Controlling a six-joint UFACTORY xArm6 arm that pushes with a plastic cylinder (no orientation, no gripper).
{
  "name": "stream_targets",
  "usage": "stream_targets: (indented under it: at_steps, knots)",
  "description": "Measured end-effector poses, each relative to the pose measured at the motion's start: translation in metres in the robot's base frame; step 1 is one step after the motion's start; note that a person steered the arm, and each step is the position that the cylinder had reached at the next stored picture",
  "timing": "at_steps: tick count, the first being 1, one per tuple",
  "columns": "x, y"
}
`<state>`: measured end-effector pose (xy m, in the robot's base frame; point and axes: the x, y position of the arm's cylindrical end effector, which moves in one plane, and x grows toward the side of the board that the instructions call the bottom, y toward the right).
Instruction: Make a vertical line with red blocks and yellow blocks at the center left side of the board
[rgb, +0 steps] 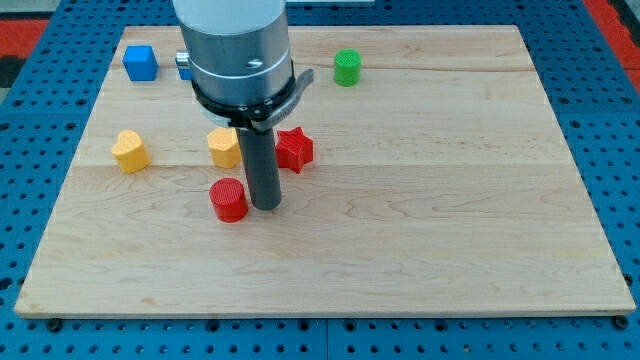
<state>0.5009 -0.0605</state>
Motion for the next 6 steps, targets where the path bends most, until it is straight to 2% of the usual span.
stream_targets:
  at_steps: [1,3,5,6]
  knots:
    - [0.002,-0.008]
    - [0.006,-0.136]
    - [-0.008,-0.031]
    - [-0.038,-0.018]
